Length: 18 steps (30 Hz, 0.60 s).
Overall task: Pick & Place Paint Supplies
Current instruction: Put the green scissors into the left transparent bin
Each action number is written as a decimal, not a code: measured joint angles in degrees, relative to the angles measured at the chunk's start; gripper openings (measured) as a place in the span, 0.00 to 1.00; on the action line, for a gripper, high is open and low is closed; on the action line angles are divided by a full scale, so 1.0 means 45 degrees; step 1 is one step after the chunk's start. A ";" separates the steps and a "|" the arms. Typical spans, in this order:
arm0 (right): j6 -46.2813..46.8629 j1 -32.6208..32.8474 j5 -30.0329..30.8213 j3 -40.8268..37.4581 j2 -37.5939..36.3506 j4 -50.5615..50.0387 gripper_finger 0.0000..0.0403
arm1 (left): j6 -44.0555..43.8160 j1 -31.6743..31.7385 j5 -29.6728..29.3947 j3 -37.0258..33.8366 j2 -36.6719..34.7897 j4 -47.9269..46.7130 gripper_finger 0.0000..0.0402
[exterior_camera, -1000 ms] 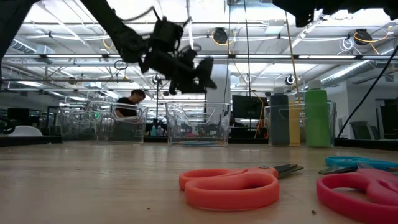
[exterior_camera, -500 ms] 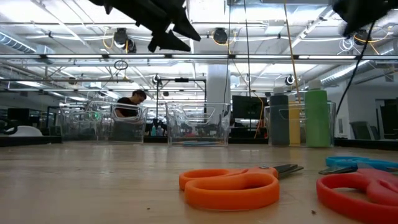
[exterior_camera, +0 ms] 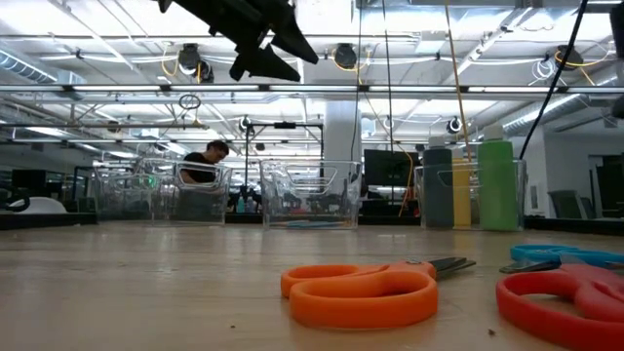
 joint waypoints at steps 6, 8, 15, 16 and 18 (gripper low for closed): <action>0.0938 0.0150 -0.0691 -0.0005 0.0657 0.0598 0.50 | -0.0080 -0.0239 -0.0005 0.0000 -0.0005 0.0012 0.64; 0.1073 0.0286 -0.0957 -0.0005 0.0850 0.0965 0.50 | -0.0249 -0.0247 -0.0005 0.0000 -0.0005 0.0023 0.64; 0.1023 0.0670 -0.0787 0.0015 0.1527 0.1603 0.50 | -0.0704 -0.0242 -0.0003 0.0000 -0.0005 0.0000 0.64; 0.1084 0.0666 -0.0773 0.0032 0.1637 0.1577 0.50 | -0.0698 -0.0242 0.0000 0.0000 -0.0005 0.0005 0.64; 0.1432 0.0665 -0.0767 0.0034 0.1809 0.1360 0.49 | -0.0704 -0.0242 -0.0005 0.0000 -0.0005 0.0010 0.64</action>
